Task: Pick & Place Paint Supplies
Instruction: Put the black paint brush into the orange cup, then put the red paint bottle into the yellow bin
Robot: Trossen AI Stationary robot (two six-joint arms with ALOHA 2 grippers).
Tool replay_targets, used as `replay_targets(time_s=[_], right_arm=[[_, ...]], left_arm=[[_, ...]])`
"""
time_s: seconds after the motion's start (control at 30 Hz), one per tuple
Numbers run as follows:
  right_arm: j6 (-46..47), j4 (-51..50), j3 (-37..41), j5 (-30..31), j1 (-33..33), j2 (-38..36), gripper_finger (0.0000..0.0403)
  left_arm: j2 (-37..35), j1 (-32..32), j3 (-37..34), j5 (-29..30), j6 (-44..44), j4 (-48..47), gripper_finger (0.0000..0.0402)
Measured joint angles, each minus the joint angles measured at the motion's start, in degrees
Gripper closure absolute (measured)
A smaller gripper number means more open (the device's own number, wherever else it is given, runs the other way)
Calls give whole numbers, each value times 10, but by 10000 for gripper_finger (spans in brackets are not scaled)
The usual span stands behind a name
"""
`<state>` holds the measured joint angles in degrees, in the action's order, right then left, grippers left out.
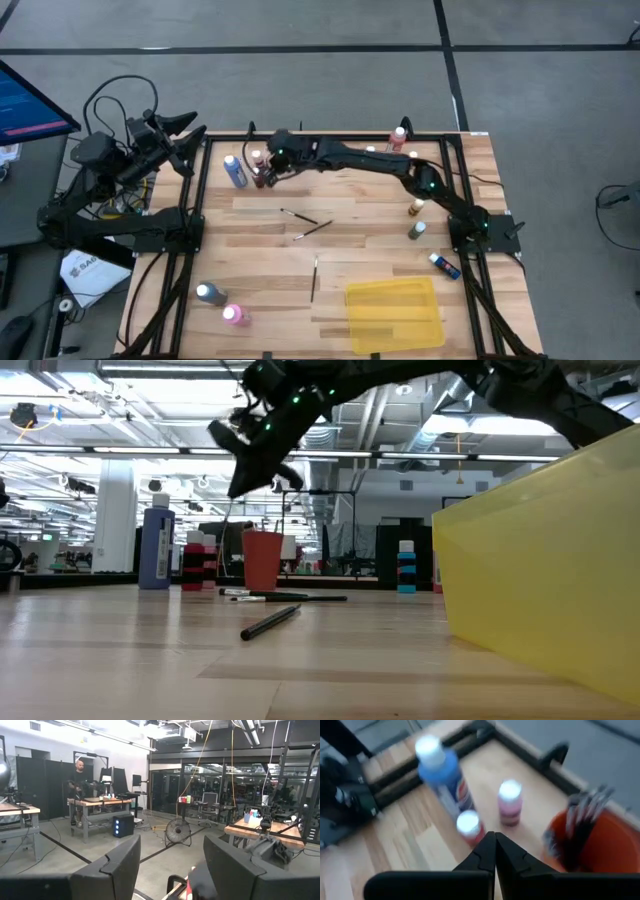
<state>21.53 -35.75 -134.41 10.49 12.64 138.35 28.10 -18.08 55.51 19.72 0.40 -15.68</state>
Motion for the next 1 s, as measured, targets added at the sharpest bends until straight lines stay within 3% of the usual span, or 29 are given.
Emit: replay_targets(time_s=[0.43, 0.57, 0.77, 1.0], right_arm=[[-63, 39, -2, 25, 48, -66, 403], [-65, -18, -1, 24, 45, -65, 403], [-61, -121, -2, 29, 20, -76, 403], [7, -236, -6, 37, 3, -182, 398]], left_arm=[[0, 0, 0, 0, -2, 0, 190], [0, 0, 0, 0, 9, -14, 190], [18, 0, 0, 13, 5, -115, 190], [132, 0, 0, 30, -37, -200, 190]])
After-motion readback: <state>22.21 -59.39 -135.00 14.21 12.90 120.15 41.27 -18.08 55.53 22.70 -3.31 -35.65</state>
